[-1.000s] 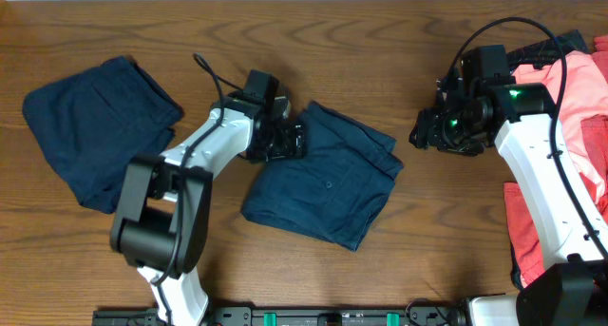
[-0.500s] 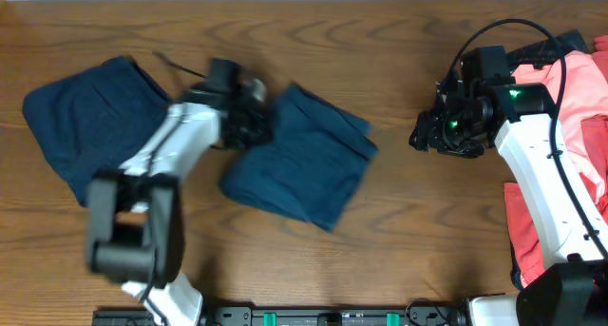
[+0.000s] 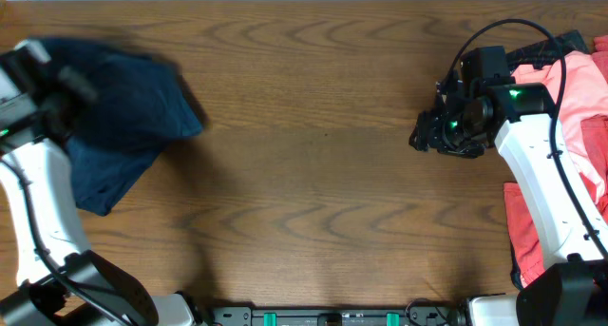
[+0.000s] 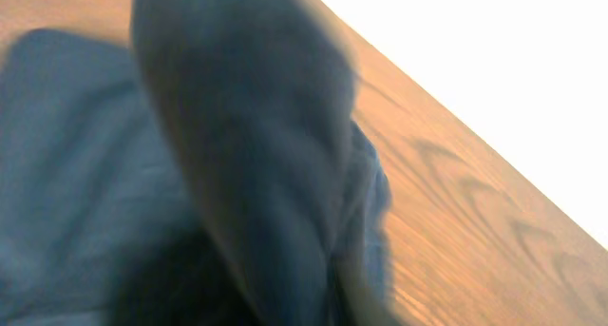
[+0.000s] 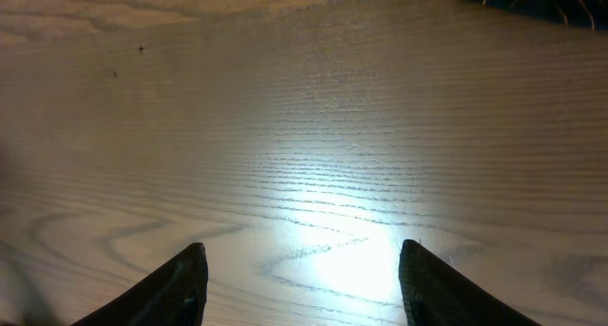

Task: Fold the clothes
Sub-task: 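Carry the folded pants left with the left gripper onto the folded stack, then release the pants on the stack and pull the left gripper back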

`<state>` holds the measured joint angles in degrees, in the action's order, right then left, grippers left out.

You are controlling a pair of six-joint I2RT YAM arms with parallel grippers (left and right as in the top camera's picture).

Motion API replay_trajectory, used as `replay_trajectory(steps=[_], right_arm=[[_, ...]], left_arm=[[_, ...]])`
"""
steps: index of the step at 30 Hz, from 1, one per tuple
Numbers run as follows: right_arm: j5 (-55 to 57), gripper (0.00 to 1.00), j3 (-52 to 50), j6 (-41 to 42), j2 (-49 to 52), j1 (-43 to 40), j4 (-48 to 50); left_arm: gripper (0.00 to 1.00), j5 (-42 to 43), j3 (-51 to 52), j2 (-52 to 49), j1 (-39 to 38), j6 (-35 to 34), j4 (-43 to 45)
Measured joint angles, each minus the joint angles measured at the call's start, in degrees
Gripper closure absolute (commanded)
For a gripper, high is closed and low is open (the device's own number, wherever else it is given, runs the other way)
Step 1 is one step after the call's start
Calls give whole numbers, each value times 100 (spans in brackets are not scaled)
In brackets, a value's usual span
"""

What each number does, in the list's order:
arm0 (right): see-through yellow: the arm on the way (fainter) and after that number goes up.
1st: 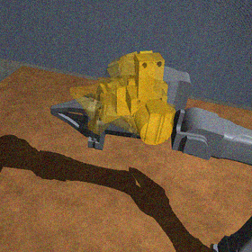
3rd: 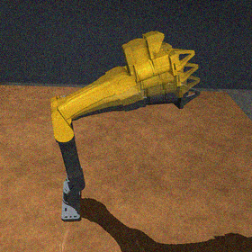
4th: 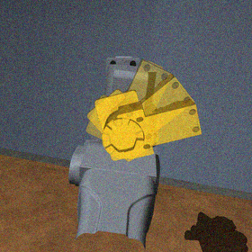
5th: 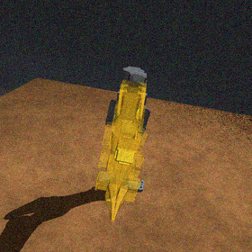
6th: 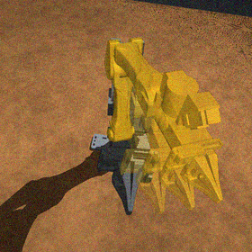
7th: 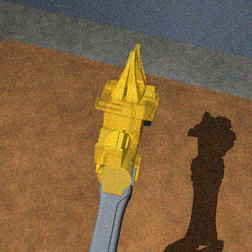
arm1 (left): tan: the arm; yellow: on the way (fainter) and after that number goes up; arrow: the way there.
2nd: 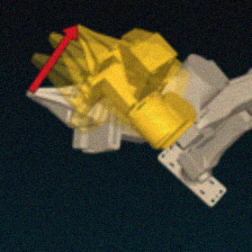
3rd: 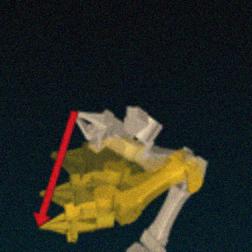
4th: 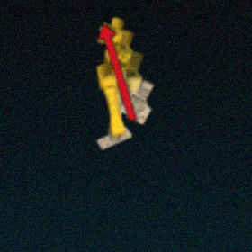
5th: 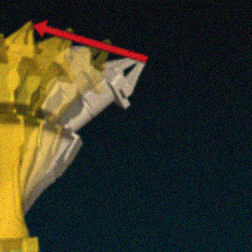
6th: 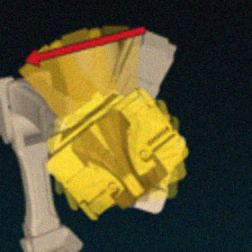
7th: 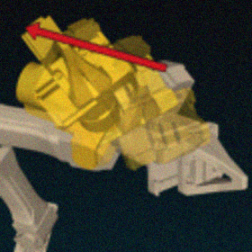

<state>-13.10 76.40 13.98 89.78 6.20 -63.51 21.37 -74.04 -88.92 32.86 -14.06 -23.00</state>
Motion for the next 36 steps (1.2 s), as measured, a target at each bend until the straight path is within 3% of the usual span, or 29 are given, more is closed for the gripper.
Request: replay_trajectory(steps=[8,15,22,28,36], right_arm=[[0,37,0,0,0,0,-17],[0,36,0,0,0,0,15],[0,36,0,-2,0,0,15],[-11,13,-2,-37,0,-2,315],[-20,1,-4,-72,0,-219,184]], left_arm=[[2,-33,33,-175,717,-527,-166],[2,160,33,-175,334,-625,-166],[2,271,37,-175,-981,-282,-765],[2,175,52,-179,-2387,129,-1790],[2,-363,74,-179,-4131,365,-3711]])
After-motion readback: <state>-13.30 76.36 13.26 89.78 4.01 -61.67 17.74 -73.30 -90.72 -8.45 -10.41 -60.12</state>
